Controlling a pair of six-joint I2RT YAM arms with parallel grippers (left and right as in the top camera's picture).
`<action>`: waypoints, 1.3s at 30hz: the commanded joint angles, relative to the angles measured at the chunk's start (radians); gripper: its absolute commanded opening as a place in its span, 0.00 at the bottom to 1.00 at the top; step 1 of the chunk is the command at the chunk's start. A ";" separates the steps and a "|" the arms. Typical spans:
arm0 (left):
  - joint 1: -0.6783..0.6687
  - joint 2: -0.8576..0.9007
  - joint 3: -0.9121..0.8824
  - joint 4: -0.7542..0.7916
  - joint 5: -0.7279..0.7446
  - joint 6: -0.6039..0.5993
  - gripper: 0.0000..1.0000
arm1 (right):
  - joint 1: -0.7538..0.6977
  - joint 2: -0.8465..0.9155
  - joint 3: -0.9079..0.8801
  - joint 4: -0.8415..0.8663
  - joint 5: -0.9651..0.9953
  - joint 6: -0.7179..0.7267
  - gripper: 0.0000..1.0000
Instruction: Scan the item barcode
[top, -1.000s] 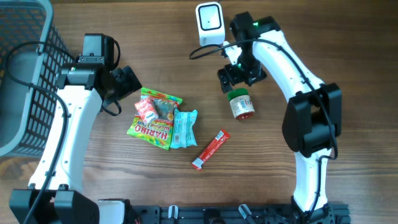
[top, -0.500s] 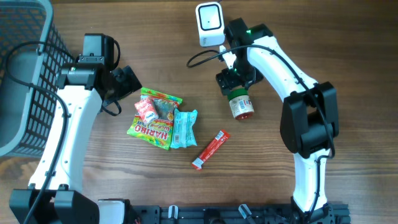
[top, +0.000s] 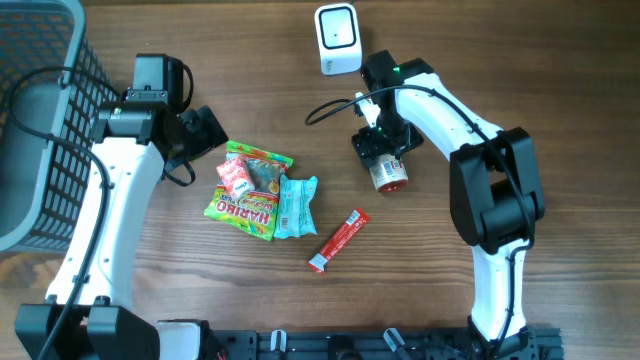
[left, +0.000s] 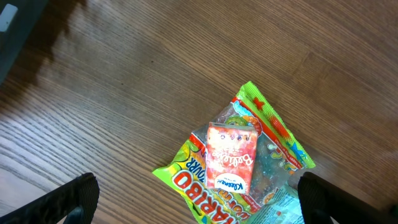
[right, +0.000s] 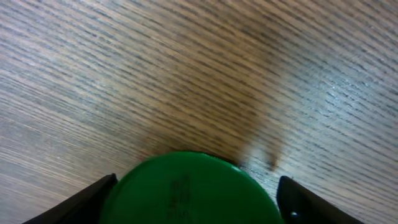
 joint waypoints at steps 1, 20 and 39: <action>0.005 0.006 0.000 0.003 -0.006 0.011 1.00 | 0.002 0.014 -0.004 0.003 0.025 0.000 0.69; 0.005 0.006 0.000 0.003 -0.006 0.011 1.00 | 0.002 -0.249 -0.001 -0.015 -0.058 0.036 0.51; 0.005 0.006 0.000 0.003 -0.006 0.011 1.00 | 0.002 -0.673 -0.182 0.099 0.089 0.291 0.43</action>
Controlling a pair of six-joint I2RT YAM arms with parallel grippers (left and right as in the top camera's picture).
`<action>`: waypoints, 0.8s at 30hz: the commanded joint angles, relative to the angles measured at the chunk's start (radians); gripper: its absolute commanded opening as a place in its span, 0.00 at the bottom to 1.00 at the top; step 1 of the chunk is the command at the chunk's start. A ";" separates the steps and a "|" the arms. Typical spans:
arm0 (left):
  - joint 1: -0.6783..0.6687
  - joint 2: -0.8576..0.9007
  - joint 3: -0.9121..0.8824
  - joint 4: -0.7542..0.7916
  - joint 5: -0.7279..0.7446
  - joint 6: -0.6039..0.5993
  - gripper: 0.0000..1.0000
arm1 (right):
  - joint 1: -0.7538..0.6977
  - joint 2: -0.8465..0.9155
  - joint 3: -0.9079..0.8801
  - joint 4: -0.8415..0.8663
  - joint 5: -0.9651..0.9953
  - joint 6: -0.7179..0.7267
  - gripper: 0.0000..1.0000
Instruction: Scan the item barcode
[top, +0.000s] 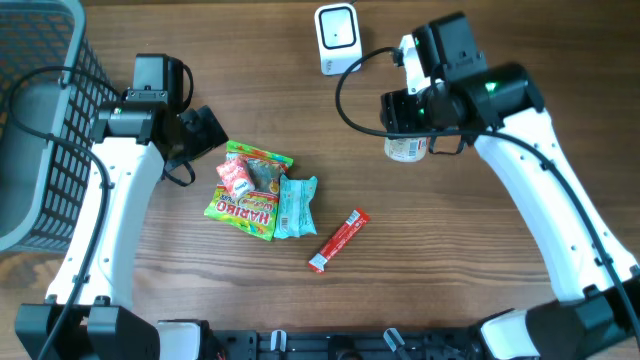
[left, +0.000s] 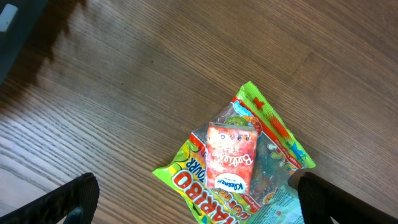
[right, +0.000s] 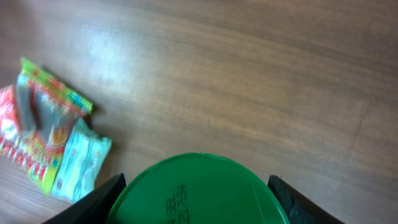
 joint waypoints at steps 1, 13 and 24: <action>0.005 0.006 0.000 0.003 -0.006 0.011 1.00 | 0.002 -0.106 -0.167 0.125 0.049 0.097 0.44; 0.005 0.006 0.000 0.003 -0.006 0.011 1.00 | 0.002 -0.312 -0.880 0.957 0.187 0.058 0.44; 0.005 0.006 0.000 0.003 -0.006 0.011 1.00 | 0.003 -0.124 -1.006 1.284 0.229 0.024 0.45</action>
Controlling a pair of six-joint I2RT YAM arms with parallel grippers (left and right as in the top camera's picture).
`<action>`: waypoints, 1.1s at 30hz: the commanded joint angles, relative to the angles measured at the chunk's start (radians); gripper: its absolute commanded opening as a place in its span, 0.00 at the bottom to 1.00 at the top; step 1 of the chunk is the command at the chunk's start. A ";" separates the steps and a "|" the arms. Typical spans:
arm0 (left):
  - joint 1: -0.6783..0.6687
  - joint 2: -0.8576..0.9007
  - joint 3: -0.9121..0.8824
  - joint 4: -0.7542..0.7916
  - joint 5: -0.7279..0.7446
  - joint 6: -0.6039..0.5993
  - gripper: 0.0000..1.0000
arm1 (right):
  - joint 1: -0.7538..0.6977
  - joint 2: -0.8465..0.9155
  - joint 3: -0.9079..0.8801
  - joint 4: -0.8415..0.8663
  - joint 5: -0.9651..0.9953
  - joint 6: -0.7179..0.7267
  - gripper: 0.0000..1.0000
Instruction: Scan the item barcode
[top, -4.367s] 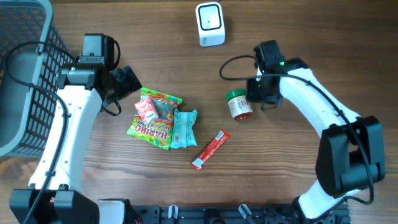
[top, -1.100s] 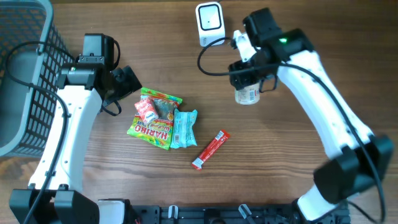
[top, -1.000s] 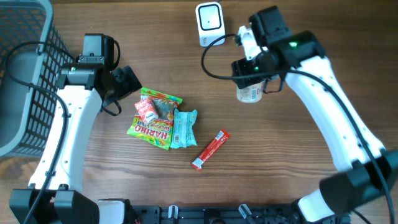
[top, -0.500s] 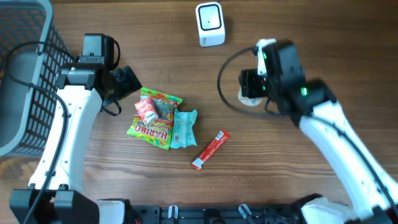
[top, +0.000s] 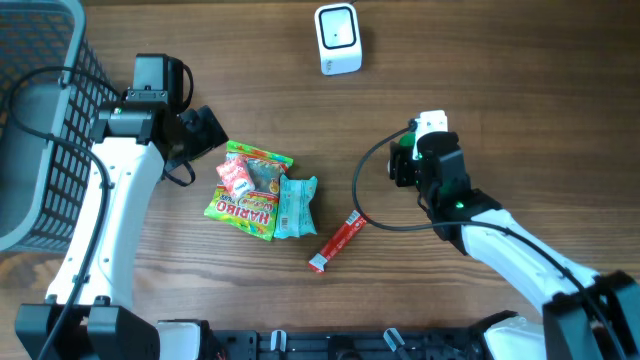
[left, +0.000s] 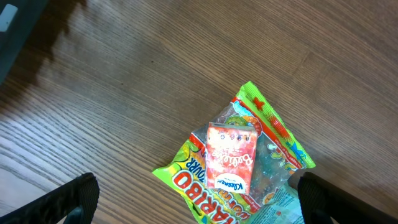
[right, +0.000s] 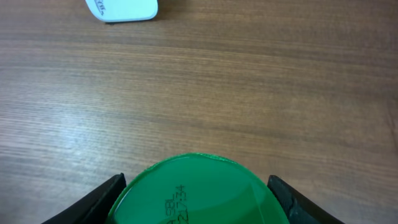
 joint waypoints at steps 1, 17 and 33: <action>0.005 0.006 0.000 0.003 -0.006 0.011 1.00 | 0.003 0.060 0.007 0.040 0.029 -0.024 0.45; 0.005 0.006 0.000 0.003 -0.006 0.011 1.00 | 0.002 -0.070 0.080 -0.095 0.028 -0.072 1.00; 0.005 0.006 0.000 0.003 -0.006 0.011 1.00 | 0.001 -0.022 0.737 -1.067 -0.122 0.200 1.00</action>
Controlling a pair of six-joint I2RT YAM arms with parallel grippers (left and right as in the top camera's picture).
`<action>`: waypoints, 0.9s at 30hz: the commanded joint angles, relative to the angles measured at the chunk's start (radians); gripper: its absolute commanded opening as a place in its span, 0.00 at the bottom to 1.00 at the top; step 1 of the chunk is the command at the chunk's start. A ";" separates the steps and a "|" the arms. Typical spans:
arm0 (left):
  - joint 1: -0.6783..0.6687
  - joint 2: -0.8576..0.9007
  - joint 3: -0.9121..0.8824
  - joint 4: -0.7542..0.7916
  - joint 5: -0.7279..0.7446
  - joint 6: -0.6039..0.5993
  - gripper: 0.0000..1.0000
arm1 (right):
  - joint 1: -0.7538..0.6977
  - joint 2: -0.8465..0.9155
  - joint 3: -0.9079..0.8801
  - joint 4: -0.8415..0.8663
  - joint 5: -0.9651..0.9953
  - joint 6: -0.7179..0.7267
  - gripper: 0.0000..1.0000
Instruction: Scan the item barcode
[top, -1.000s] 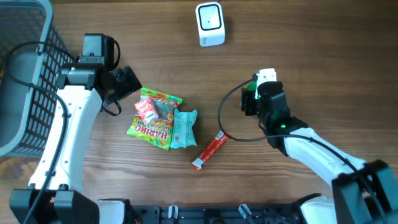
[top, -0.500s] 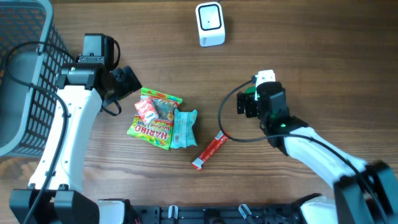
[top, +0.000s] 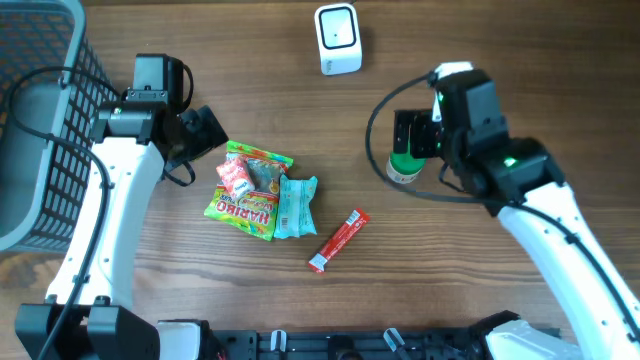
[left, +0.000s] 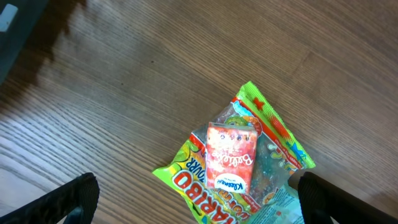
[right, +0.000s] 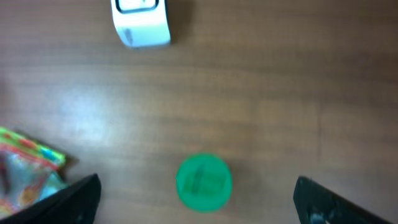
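Observation:
A small tub with a green lid (top: 403, 167) stands upright on the wooden table, right of centre. In the right wrist view the green lid (right: 204, 182) looks small and blurred, well below the camera. My right gripper (top: 412, 135) hangs open above the tub, its fingers (right: 78, 198) far apart and touching nothing. The white barcode scanner (top: 337, 38) sits at the table's far edge, also in the right wrist view as the scanner (right: 141, 22). My left gripper (left: 199, 202) is open and empty over the snack pile.
A pile of snacks lies left of centre: a Haribo bag (top: 245, 205), a small red packet (left: 230, 155) on top, and a teal packet (top: 295, 205). A red stick pack (top: 338, 240) lies nearer the front. A grey wire basket (top: 40, 120) stands at the left edge.
My right gripper was shut on the green-lidded tub, held over the table. Now the tub stands on the table and the gripper is open and higher above it. The left arm has not moved.
My right gripper was first shut on the tub low at the table below the scanner. Then it held the tub raised close to the scanner, then further toward the front right. Now the tub stands released on the table. The left gripper stayed open over the snacks throughout.

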 joint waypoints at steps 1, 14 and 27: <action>0.005 0.006 0.000 0.003 -0.006 0.011 1.00 | 0.002 0.094 0.064 -0.090 -0.119 0.088 1.00; 0.005 0.006 0.000 0.003 -0.006 0.011 1.00 | 0.000 0.301 0.059 -0.085 -0.204 0.165 0.99; 0.005 0.006 0.000 0.003 -0.006 0.011 1.00 | -0.006 0.472 0.059 -0.092 -0.086 0.208 1.00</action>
